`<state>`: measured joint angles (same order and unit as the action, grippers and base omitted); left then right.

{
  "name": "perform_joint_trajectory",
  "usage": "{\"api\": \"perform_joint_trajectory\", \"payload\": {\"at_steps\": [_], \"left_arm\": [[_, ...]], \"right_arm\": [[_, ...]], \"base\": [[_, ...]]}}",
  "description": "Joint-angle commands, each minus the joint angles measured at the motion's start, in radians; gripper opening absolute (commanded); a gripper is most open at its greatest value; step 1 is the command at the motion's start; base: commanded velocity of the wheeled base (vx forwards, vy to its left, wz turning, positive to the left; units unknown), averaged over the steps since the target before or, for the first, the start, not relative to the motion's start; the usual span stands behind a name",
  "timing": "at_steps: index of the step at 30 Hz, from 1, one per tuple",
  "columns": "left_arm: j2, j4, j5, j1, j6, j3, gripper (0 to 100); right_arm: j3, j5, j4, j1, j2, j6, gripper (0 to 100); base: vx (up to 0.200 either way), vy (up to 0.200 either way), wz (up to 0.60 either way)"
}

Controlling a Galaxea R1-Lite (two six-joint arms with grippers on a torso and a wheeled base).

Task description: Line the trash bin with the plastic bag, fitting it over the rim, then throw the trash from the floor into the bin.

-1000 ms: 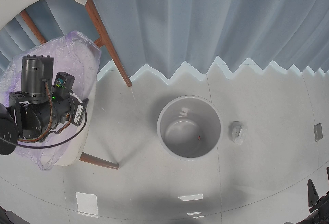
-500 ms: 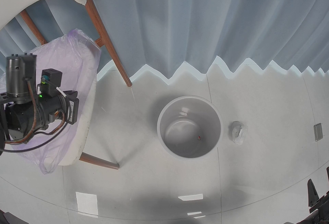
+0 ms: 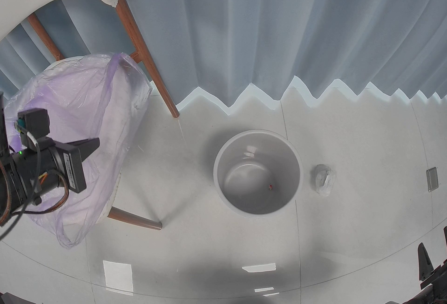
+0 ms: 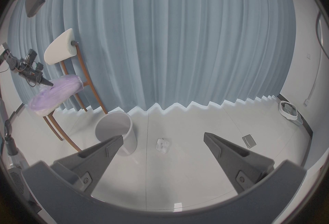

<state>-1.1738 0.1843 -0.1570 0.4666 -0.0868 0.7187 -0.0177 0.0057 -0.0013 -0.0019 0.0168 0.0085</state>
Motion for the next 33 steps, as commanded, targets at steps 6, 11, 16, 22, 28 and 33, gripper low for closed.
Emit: {"api": "perform_joint_trajectory", "payload": {"at_steps": [6, 11, 16, 22, 28, 33], "left_arm": [[0.039, 0.004, -0.026, -0.123, 0.162, -0.137, 0], [0.042, 0.007, -0.006, -0.198, 0.240, -0.159, 100], [0.039, 0.021, 0.050, -0.141, 0.239, -0.124, 100], [0.034, 0.018, 0.085, -0.057, 0.242, -0.088, 100], [-0.024, 0.017, 0.060, -0.006, 0.259, -0.091, 100], [-0.109, 0.031, -0.045, -0.005, 0.349, -0.061, 100]], "right_arm": [[0.018, 0.000, 0.000, 0.000, -0.017, 0.001, 100], [0.018, 0.000, 0.000, 0.000, -0.017, 0.002, 100], [0.018, 0.000, 0.000, 0.000, -0.017, 0.002, 100], [0.018, 0.000, 0.000, 0.000, -0.017, 0.004, 100], [0.018, 0.000, 0.000, 0.000, -0.017, 0.002, 100], [0.018, 0.000, 0.000, 0.000, -0.017, 0.002, 100]], "base": [[0.000, 0.000, 0.00], [0.000, 0.000, 0.00], [0.000, 0.000, 0.00], [0.000, 0.000, 0.00], [0.000, 0.000, 0.00], [0.000, 0.000, 0.00]]}}
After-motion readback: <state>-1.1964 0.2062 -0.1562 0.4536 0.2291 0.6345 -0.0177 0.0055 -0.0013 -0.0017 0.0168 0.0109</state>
